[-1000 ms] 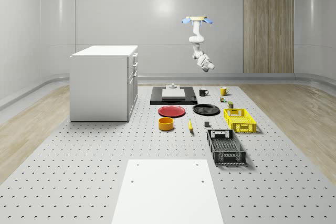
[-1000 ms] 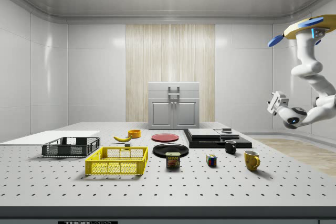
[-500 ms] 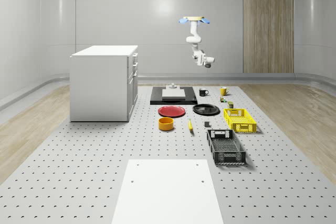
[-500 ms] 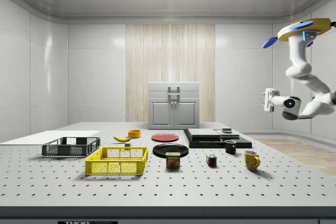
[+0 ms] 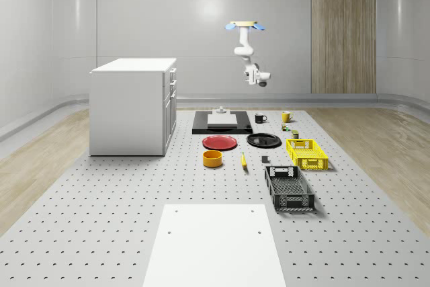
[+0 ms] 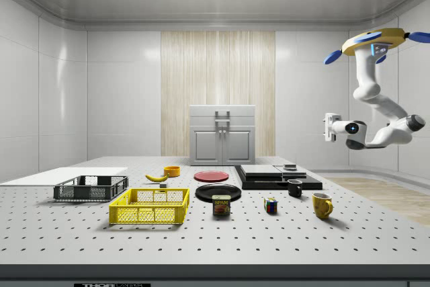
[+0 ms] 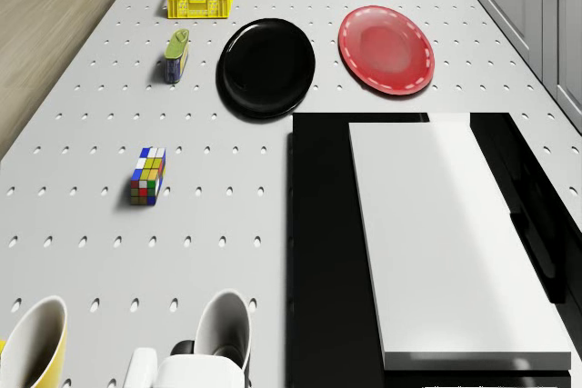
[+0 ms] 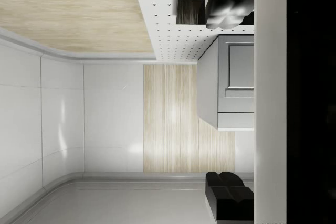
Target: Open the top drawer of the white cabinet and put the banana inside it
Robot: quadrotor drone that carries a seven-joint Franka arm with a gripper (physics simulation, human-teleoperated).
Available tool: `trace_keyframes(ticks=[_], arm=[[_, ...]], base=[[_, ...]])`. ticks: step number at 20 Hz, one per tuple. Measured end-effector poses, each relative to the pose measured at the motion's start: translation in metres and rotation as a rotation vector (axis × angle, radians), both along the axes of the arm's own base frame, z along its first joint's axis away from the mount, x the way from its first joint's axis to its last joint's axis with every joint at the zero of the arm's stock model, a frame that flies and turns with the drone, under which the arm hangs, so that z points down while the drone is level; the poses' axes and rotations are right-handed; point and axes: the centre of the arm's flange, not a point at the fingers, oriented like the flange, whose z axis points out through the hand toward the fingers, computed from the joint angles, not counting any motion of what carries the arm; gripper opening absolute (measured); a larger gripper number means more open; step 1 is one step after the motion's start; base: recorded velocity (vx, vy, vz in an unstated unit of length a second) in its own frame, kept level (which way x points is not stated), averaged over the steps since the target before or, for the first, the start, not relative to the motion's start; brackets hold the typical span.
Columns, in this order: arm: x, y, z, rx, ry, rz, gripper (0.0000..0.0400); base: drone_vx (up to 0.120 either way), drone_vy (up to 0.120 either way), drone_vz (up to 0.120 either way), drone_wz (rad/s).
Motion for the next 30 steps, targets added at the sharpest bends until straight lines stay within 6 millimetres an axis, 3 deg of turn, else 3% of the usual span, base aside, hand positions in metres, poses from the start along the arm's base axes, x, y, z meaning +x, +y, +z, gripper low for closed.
trace_keyframes(ticks=[5,11,14,30], arm=[[0.0,0.0,-0.001,0.008,0.0,0.0,0.04],[0.0,0.0,-0.001,0.011,0.0,0.0,0.04],[0.0,0.006,-0.001,0.012,0.0,0.0,0.04],[0.0,0.082,-0.001,0.014,0.0,0.0,0.04]], base=[[0.0,-0.008,0.12,0.0],[0.0,-0.113,0.12,0.0],[0.0,0.0,0.0,0.0],[0.012,0.0,0.0,0.0]])
